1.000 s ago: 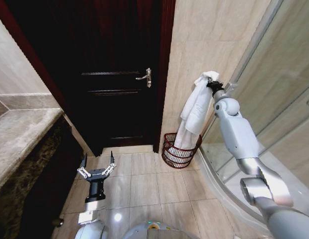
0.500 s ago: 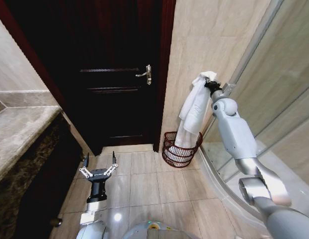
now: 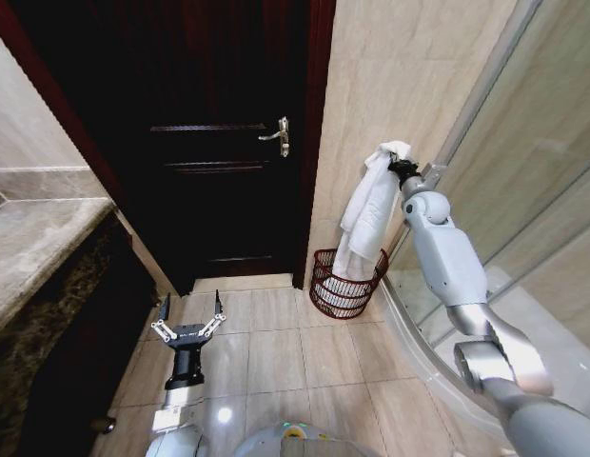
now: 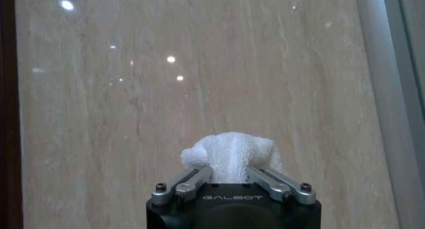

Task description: Discard the used towel into the hamper.

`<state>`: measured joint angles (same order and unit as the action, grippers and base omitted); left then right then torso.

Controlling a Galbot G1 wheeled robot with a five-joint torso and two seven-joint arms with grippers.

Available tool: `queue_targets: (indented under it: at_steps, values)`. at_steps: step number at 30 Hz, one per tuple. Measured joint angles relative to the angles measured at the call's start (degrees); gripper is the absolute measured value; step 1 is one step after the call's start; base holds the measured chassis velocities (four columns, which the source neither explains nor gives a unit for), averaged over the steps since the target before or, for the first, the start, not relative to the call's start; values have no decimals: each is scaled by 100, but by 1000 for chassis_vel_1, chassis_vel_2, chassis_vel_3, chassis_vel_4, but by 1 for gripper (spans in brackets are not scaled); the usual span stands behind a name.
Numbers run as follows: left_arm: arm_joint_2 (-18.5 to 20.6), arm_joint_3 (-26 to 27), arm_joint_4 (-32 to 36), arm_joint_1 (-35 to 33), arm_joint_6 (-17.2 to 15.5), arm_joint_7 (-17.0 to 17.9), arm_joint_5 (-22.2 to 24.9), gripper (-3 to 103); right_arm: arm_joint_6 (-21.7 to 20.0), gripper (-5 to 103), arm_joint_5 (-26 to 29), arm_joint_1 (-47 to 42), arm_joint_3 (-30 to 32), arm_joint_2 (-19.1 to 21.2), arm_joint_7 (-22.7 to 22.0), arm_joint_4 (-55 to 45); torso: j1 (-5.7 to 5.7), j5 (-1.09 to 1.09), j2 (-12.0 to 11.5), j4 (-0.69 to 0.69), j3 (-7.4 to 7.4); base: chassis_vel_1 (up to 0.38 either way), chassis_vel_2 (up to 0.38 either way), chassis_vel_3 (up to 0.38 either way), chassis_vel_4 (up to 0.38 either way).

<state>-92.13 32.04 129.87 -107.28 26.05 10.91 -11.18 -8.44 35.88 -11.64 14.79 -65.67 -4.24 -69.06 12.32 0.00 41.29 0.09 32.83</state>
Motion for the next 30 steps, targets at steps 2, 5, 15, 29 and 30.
queue_targets:
  at_steps: [2, 5, 15, 29, 30]
  values:
    - [0, -2, 0, -2, 1, -1, 0, 100, 12, 8, -16, -37, 12, -19, 5, 12, -34, 0, -74, 0, -41, 0, 0, 0, 0]
    - [0, -2, 0, -6, 2, -1, 0, 100, 20, 8, -28, -55, 21, -34, 5, 25, -51, 0, -114, 0, -63, 0, 0, 0, 0]
    - [0, 7, 22, 5, 2, -5, 13, 100, 36, 8, -80, -176, 75, -107, 5, 31, -164, 0, -387, 0, -224, 0, 0, 0, 0]
    - [0, -4, 21, 5, -4, 3, 34, 100, 71, 8, -157, -324, 114, -144, -5, 40, -306, 0, -729, 0, -424, 0, 0, 0, 0]
    - [0, -10, 21, 5, -4, 3, 32, 100, 76, 8, -165, -324, 114, -149, -1, 59, -320, 0, -763, 0, -444, 0, 0, 0, 0]
